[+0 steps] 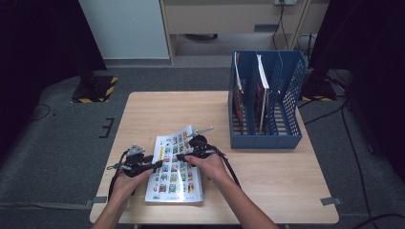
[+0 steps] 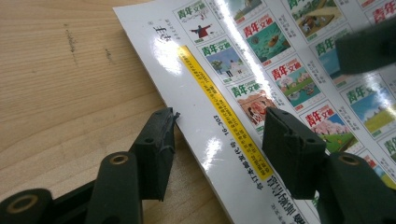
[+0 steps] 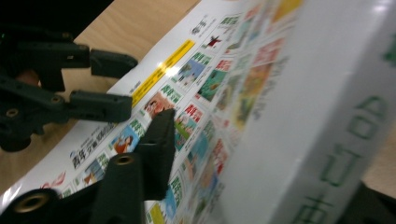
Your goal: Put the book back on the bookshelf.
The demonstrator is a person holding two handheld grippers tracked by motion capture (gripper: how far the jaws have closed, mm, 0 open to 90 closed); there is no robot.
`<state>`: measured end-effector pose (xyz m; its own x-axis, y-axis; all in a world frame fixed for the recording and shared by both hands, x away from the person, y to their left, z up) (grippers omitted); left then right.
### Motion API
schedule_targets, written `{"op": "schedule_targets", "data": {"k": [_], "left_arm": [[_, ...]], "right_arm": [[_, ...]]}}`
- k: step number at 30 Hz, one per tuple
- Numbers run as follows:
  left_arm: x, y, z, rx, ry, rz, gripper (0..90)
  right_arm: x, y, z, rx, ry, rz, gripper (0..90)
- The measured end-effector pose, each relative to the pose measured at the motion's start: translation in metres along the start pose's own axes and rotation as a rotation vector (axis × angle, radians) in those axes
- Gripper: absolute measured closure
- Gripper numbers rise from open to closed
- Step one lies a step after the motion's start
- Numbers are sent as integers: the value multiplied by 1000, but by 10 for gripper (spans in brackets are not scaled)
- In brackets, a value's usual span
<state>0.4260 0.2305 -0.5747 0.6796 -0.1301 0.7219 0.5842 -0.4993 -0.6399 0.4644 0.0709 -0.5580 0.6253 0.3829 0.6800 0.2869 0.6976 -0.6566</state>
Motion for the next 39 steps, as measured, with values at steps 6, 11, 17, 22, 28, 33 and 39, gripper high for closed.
{"op": "schedule_targets", "data": {"k": [6, 11, 17, 22, 28, 33, 39], "left_arm": [[5, 2, -6, -34, 0, -27, 402], [9, 5, -11, -57, -7, -55, 321], [7, 8, -13, -78, 24, -44, 254], [5, 12, -17, -102, 37, -24, 236], [1, 16, -23, -142, 39, 1, 234], [-1, 18, -29, -190, 30, 18, 210], [2, 16, -27, -216, -3, 28, 295]], "right_arm": [[12, -12, -6, -39, -5, -72, 690], [17, -20, 0, -65, -86, -105, 698], [25, -32, 4, -95, -155, -162, 704], [31, -41, 2, -106, -190, -219, 709], [36, -47, 5, -97, -223, -261, 714], [40, -51, 11, -83, -248, -283, 720], [44, -55, 17, -63, -284, -322, 726]]}}
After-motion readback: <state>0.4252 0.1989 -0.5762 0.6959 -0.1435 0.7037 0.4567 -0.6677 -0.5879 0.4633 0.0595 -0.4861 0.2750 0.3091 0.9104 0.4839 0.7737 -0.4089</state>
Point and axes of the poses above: each handheld gripper's, and its own axes: y roughly forward along the jaws, x roughly out of its top, z roughly to its left, the point moved 8 cm from there along y, roughly forward along the jaws, and after that the axes turned 4 degrees about -y, right-handed, at the moved point
